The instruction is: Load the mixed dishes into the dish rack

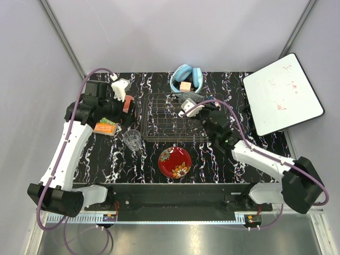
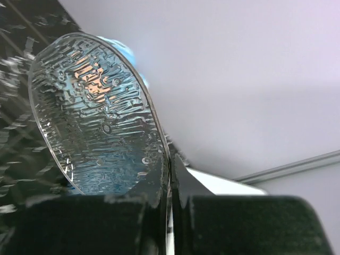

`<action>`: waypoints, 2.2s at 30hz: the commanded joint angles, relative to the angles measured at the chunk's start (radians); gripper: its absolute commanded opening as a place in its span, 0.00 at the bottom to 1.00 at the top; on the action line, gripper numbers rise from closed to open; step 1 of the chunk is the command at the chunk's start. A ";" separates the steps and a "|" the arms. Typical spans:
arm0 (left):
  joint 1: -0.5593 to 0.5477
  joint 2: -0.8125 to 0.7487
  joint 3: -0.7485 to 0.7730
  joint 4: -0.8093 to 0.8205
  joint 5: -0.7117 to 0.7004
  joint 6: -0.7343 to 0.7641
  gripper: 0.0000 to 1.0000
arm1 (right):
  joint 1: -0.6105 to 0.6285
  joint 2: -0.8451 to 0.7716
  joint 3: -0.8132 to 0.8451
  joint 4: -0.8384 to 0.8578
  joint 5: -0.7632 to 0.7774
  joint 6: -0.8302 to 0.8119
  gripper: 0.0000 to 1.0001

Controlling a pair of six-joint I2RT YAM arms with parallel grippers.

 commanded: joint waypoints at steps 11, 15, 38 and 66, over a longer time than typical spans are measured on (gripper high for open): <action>0.003 -0.035 -0.108 0.104 -0.007 0.047 0.99 | -0.137 0.089 0.092 0.154 -0.259 -0.399 0.00; 0.003 -0.017 -0.110 0.142 -0.004 0.039 0.99 | -0.151 0.085 0.067 0.105 -0.287 -0.381 0.00; 0.003 0.080 -0.082 0.161 0.031 0.009 0.99 | -0.215 0.304 0.044 0.184 -0.286 -0.346 0.00; 0.003 0.307 -0.047 0.142 0.013 -0.100 0.99 | -0.204 0.120 -0.042 0.123 -0.287 -0.408 0.00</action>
